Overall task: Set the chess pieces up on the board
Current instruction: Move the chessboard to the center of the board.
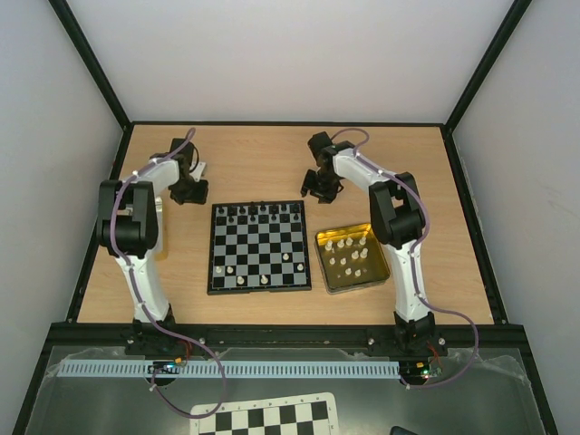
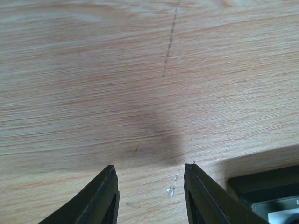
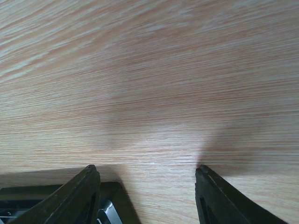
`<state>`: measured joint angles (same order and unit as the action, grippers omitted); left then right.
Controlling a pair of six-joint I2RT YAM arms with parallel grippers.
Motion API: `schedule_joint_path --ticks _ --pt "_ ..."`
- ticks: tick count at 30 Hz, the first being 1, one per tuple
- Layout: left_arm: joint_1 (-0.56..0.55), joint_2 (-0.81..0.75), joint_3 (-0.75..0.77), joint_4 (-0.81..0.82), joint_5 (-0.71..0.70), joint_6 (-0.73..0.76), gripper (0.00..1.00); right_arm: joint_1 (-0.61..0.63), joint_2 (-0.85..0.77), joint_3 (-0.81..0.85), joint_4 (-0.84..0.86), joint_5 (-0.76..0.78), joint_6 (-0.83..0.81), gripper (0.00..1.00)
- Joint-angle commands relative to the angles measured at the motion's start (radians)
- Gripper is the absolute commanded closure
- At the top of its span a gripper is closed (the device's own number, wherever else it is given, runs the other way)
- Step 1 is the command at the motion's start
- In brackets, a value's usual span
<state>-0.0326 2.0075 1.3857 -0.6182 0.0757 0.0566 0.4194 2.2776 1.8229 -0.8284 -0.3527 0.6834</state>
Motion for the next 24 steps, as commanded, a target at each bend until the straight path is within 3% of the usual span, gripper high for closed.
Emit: schedule_joint_path --ticks 1,24 --pt "0.008 -0.061 -0.012 -0.029 -0.014 0.009 0.60 0.008 0.073 0.005 -0.129 0.059 -0.027 0.45" --pt "0.002 -0.123 -0.135 -0.029 -0.101 0.058 0.58 0.040 0.065 -0.025 -0.155 0.061 -0.044 0.48"
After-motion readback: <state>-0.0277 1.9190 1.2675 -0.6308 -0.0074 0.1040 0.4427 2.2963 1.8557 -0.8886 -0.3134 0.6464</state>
